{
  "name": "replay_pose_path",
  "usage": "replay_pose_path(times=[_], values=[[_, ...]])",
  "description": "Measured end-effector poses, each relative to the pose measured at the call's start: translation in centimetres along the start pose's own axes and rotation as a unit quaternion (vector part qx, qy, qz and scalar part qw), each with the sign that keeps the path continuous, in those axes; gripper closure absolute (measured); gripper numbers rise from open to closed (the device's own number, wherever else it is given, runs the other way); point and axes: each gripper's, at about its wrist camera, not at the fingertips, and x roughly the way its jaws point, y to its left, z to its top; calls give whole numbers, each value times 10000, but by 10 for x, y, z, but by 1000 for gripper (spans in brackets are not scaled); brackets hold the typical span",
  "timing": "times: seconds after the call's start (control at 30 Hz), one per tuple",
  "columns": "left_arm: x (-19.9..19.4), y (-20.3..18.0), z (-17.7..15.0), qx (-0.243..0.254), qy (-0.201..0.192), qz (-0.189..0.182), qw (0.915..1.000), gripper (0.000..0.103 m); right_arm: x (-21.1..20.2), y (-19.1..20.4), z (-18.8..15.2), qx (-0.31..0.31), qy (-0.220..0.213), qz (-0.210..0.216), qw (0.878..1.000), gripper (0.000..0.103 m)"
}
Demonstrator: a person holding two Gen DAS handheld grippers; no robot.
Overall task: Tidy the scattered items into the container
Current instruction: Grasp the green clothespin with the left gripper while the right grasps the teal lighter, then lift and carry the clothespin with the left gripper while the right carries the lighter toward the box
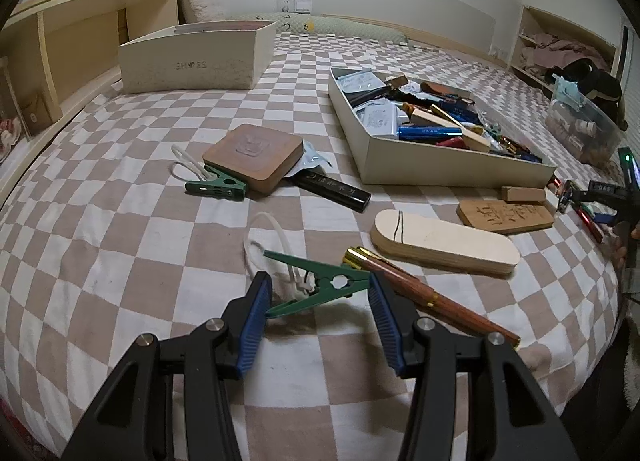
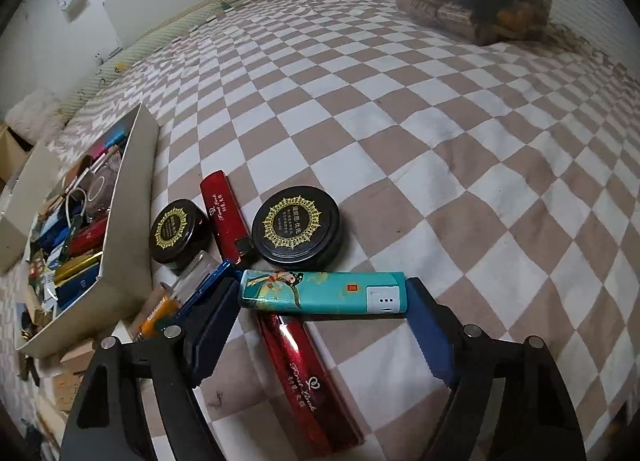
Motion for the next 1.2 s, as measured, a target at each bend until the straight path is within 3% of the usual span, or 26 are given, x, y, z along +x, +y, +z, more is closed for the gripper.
replay_pose_path(times=[0.53, 1.2], values=[[-16, -10, 6, -129, -102, -164, 9997, 53, -33, -8, -25, -464, 67, 381, 9982, 21], [-27, -24, 6, -267, 86, -186, 9994, 53, -82, 39, -78, -1558, 303, 1059, 9816, 21]])
